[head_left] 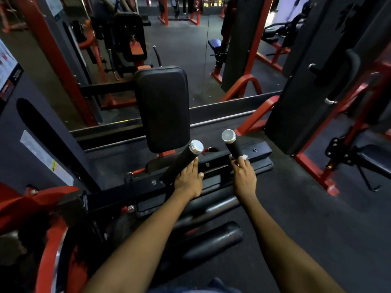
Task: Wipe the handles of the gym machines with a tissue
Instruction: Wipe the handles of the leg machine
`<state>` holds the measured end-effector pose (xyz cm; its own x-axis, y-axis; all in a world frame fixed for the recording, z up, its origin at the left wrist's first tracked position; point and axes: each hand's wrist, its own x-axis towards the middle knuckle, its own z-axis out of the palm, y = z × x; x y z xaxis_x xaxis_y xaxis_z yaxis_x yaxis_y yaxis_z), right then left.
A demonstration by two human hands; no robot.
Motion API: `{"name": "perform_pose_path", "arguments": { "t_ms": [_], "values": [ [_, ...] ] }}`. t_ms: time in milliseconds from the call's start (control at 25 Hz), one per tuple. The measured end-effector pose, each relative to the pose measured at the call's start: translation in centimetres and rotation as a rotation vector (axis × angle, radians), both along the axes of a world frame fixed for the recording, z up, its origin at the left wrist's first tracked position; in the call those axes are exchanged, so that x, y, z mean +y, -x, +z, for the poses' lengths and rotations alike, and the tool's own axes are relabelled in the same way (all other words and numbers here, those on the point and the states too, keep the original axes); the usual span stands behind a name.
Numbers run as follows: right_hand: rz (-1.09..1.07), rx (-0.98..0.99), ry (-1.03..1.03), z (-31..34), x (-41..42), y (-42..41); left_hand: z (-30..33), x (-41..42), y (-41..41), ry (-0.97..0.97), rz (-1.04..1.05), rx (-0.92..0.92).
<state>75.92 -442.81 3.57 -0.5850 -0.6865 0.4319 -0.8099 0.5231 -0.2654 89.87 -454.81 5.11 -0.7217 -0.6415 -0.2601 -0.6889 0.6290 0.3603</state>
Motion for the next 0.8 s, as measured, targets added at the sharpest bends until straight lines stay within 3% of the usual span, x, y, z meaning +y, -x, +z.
{"name": "perform_pose_path", "arguments": {
  "t_ms": [80, 240, 360, 400, 440, 520, 640, 720, 800],
  "values": [
    [-0.068, -0.184, -0.020, 0.3, 0.1, 0.0, 0.1, -0.3, 0.0, -0.064, -0.015, -0.025],
    [-0.140, -0.294, 0.101, 0.7, -0.7, -0.8, 0.6, -0.8, 0.1, -0.115, -0.053, -0.046],
    [-0.541, -0.666, 0.491, 2.1, -0.1, 0.8, 0.9, -0.9, 0.1, -0.128, -0.064, -0.055],
    [-0.609, -0.692, 0.568, 2.6, 0.5, 2.1, 0.8, -0.8, 0.2, -0.127, -0.063, -0.058],
    [-0.559, -0.624, 0.560, 3.3, 0.8, 3.3, 0.8, -0.7, 0.2, -0.117, -0.065, -0.060],
    [-0.249, -0.552, 0.460, 5.5, -0.1, 4.9, 0.5, -0.7, 0.4, -0.096, -0.067, -0.071],
    [0.130, -0.516, 0.177, 7.6, -3.4, 5.0, 0.2, -0.7, 0.5, -0.084, -0.060, -0.093],
    [0.124, -0.431, -0.005, 6.2, -3.7, 6.4, 0.2, -0.9, 0.5, -0.076, -0.061, -0.093],
    [0.004, -0.397, -0.007, 3.7, -2.0, 7.6, 0.0, -0.8, 0.5, -0.073, -0.066, -0.091]
  ]
}}
